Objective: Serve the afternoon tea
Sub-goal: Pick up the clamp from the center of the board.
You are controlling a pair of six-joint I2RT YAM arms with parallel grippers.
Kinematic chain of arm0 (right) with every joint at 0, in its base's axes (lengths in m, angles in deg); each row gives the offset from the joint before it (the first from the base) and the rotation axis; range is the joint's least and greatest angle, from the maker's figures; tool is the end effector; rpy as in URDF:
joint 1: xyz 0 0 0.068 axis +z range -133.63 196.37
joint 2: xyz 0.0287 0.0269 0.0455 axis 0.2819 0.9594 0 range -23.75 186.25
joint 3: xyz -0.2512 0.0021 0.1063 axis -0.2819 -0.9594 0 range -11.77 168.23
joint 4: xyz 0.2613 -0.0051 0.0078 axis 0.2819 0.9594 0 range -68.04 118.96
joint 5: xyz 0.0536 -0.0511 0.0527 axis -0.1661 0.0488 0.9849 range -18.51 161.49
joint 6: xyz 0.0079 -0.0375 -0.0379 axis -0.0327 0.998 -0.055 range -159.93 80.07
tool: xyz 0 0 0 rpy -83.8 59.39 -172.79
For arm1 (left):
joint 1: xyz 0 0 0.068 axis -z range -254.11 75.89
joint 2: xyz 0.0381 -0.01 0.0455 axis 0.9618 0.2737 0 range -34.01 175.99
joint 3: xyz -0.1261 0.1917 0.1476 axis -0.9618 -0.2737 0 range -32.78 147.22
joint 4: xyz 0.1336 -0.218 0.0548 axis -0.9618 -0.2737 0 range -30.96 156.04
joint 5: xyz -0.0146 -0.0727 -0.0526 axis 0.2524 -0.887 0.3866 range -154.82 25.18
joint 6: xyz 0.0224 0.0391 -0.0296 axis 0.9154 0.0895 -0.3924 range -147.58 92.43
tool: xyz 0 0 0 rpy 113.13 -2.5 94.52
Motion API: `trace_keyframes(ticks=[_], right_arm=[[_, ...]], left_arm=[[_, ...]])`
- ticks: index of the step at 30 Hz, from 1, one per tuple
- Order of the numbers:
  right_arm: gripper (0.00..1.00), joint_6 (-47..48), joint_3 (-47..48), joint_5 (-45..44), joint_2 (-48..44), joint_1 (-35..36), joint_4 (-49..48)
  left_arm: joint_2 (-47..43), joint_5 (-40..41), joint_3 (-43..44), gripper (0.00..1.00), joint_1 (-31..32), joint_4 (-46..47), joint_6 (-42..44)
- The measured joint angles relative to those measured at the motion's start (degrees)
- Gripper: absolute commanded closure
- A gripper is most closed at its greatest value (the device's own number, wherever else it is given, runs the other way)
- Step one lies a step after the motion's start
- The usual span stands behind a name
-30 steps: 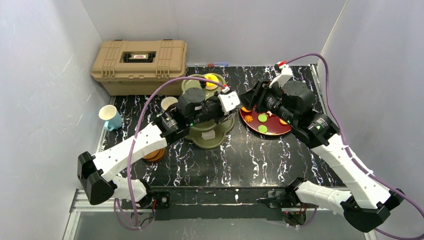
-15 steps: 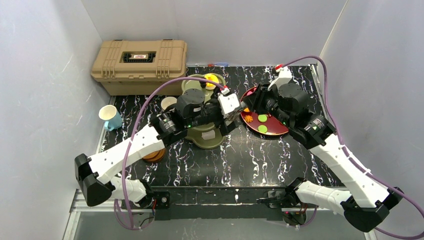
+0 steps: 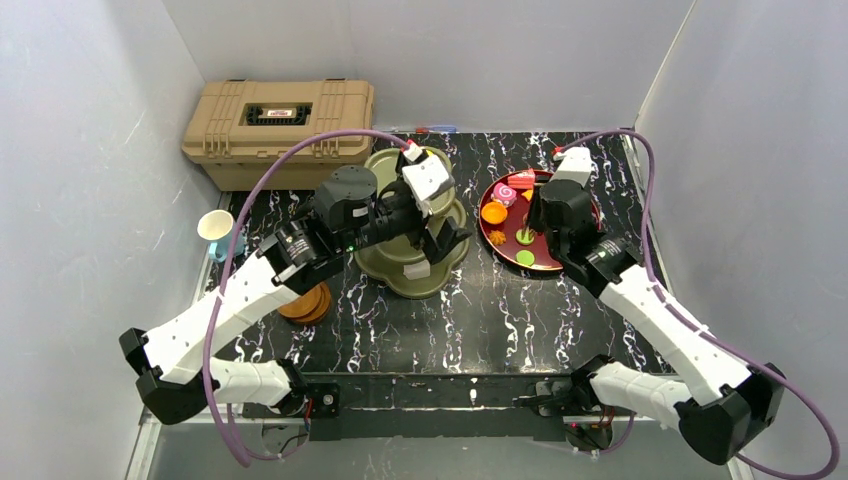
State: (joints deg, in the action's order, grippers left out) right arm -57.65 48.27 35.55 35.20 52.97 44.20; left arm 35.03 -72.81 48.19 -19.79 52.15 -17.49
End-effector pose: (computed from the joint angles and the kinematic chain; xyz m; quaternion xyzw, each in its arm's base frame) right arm 0.1919 0.1165 0.3672 0.0434 0.8027 0.0190 0.5945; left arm 0.1488 -0.2157 0.4657 0.4233 0.5811 -0.3075 0.6234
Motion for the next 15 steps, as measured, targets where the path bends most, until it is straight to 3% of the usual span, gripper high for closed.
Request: trace_keyframes(ticks=[15], right_arm=[[0.67,1.1,-6.7,3.7,8.5,-23.7,-15.3]], left_arm=[[7.0,1.8,9.7,0.02,-11.0,-15.3,-12.7]])
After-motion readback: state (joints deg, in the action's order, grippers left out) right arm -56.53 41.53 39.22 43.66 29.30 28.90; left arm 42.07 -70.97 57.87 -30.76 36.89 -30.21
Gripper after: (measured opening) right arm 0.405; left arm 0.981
